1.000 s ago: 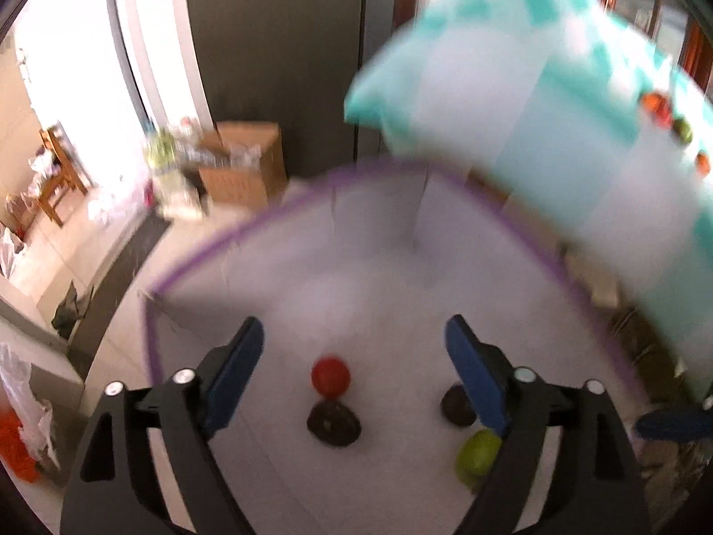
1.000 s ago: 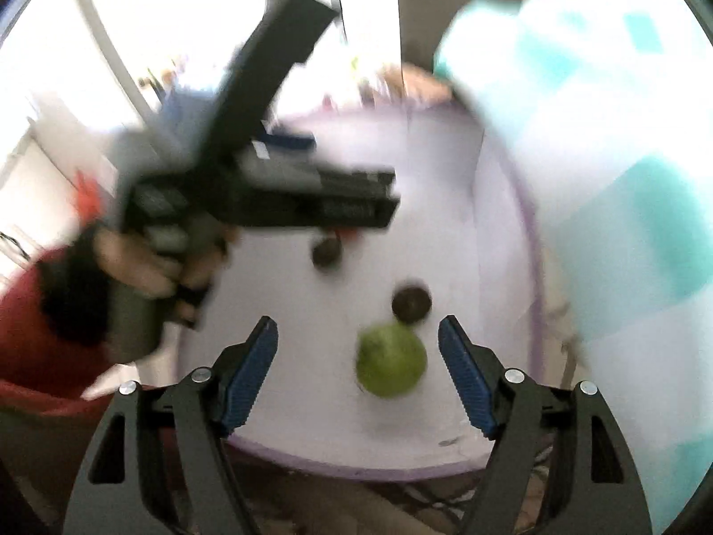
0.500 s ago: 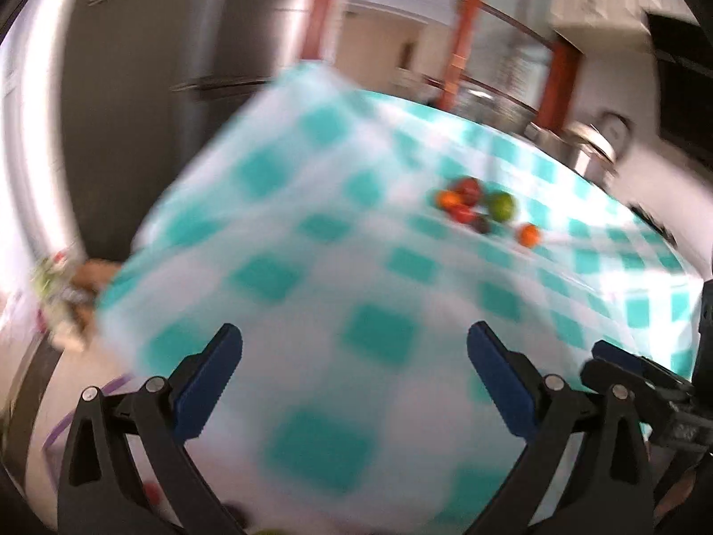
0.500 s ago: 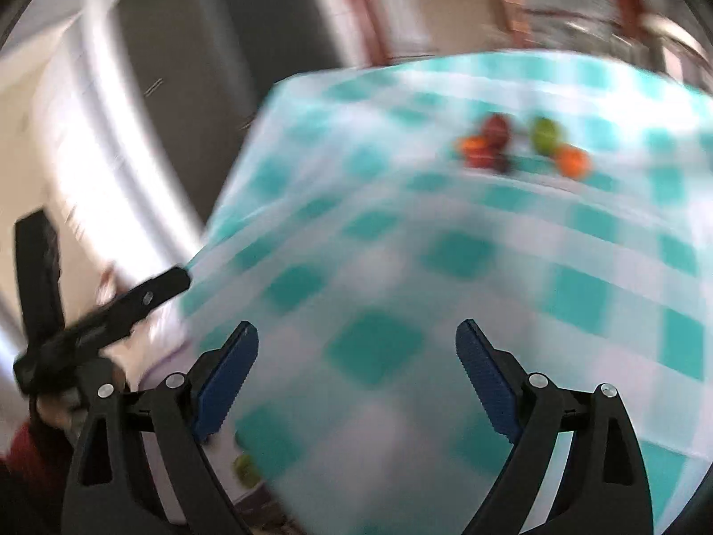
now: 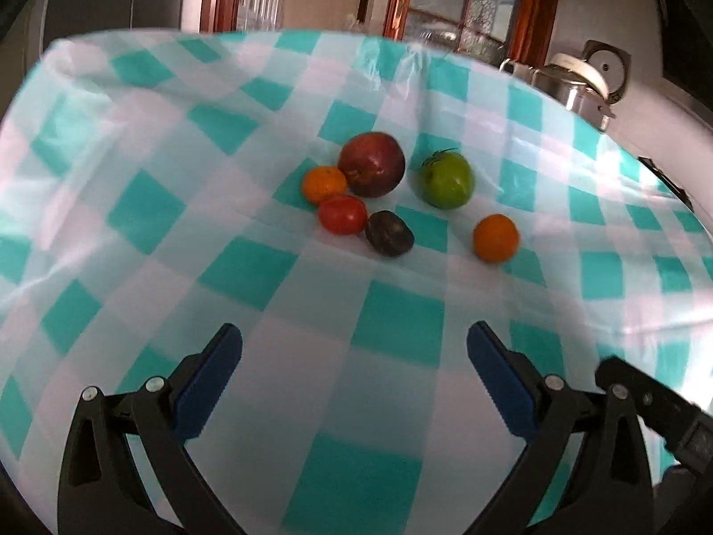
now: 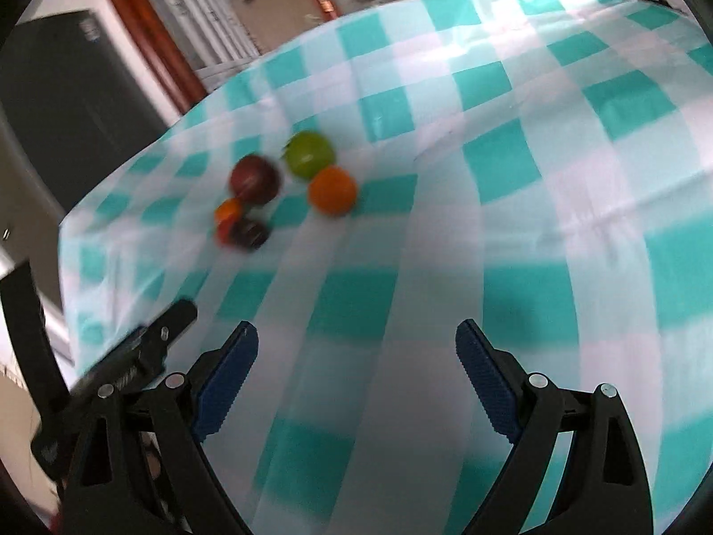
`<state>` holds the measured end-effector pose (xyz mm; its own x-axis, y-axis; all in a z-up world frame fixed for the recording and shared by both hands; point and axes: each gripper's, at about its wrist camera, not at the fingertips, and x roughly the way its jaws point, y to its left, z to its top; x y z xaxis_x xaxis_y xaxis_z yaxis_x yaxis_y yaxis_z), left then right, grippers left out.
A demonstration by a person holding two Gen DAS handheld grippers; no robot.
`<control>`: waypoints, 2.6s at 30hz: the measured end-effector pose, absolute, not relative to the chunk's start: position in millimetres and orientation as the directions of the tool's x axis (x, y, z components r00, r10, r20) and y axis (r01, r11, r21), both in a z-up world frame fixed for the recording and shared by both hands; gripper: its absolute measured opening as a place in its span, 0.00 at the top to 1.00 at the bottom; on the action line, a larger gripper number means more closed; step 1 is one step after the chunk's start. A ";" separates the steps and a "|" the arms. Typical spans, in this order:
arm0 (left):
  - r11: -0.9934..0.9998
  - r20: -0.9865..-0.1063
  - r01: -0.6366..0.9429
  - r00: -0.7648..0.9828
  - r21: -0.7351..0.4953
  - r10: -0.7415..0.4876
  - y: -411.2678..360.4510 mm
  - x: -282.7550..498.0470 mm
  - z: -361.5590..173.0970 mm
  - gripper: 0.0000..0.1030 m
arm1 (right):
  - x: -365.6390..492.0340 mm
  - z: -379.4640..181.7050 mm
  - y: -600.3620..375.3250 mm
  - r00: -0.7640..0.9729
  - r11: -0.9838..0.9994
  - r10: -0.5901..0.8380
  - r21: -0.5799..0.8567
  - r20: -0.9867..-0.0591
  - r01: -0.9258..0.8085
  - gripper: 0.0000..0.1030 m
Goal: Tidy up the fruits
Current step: 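Grasp the orange tangerine with the right gripper while the left grasps a dark brown fruit, then carry the tangerine and dark brown fruit into the white box and open both grippers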
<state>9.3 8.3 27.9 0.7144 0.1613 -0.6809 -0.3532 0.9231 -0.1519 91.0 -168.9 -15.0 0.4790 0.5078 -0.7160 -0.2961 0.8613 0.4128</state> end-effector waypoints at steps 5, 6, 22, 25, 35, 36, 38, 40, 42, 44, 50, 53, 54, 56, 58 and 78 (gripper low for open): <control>0.882 -0.658 -0.382 0.744 -0.275 0.117 30.7 16.1 24.9 0.02 | 145.2 -29.8 -144.4 0.451 0.855 0.518 0.440 -0.727 -0.274 0.15; 0.879 -0.644 -0.370 0.758 -0.300 0.099 33.3 12.7 25.0 0.02 | 153.9 -29.5 -139.3 0.459 0.857 0.516 0.436 -0.724 -0.275 0.15; 0.849 -0.627 -0.402 0.771 -0.343 0.111 39.9 5.8 24.8 0.02 | 204.5 -36.1 -56.2 0.470 0.894 0.371 0.170 -0.801 -0.416 0.39; 0.860 -0.640 -0.387 0.763 -0.332 0.096 37.2 9.4 23.0 0.02 | 204.7 -36.3 -59.7 0.469 0.889 0.387 0.186 -0.794 -0.418 0.51; 0.909 -0.738 -0.352 0.670 -0.222 0.079 16.3 56.5 12.9 0.02 | 225.0 -41.4 -109.9 0.473 0.849 0.527 0.453 -0.706 -0.271 0.56; 0.913 -0.744 -0.354 0.662 -0.205 0.089 13.7 66.6 12.2 0.02 | 225.9 -40.7 -114.2 0.485 0.847 0.529 0.465 -0.697 -0.257 0.56; 0.922 -0.761 -0.352 0.639 -0.159 0.113 8.0 90.8 10.0 0.05 | 227.7 -39.7 -122.4 0.502 0.842 0.532 0.486 -0.682 -0.232 0.56; 0.926 -0.768 -0.361 0.623 -0.114 0.149 4.2 107.5 9.2 0.16 | 228.5 -40.4 -125.9 0.493 0.836 0.541 0.500 -0.681 -0.225 0.56; 0.932 -0.790 -0.359 0.587 -0.055 0.179 0.1 126.2 4.3 0.26 | 229.0 -39.9 -123.0 0.496 0.838 0.538 0.494 -0.681 -0.231 0.56; 0.933 -0.790 -0.359 0.575 -0.007 0.214 -3.1 136.2 2.6 0.34 | 228.8 -38.6 -118.4 0.497 0.842 0.535 0.482 -0.683 -0.244 0.56; 0.929 -0.783 -0.369 0.576 0.009 0.236 0.3 142.2 1.7 0.61 | 229.3 -38.8 -117.0 0.497 0.840 0.538 0.481 -0.681 -0.250 0.56; 0.932 -0.774 -0.362 0.595 -0.021 0.214 3.5 131.7 1.8 0.61 | 228.2 -38.6 -116.2 0.498 0.838 0.542 0.480 -0.677 -0.260 0.56; 0.930 -0.766 -0.366 0.603 -0.020 0.221 3.3 125.6 3.1 0.61 | 228.1 -38.6 -115.7 0.497 0.836 0.545 0.481 -0.676 -0.263 0.56; 0.930 -0.741 -0.367 0.625 0.001 0.247 -2.6 105.1 10.1 0.61 | 227.7 -38.5 -117.3 0.499 0.835 0.547 0.483 -0.672 -0.264 0.56; 0.928 -0.708 -0.372 0.652 0.015 0.273 -7.9 81.6 17.0 0.61 | 227.2 -38.2 -117.2 0.500 0.835 0.546 0.480 -0.672 -0.267 0.56; 0.875 -0.735 -0.411 0.671 -0.256 0.100 30.9 52.3 8.4 0.61 | 214.9 -30.1 -118.0 0.519 0.819 0.572 0.477 -0.635 -0.319 0.56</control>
<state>52.3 30.9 8.4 0.6708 0.0997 -0.7349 -0.4109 0.8749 -0.2564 214.9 -118.0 -30.1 0.5194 0.5716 -0.6352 -0.3188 0.8193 0.4766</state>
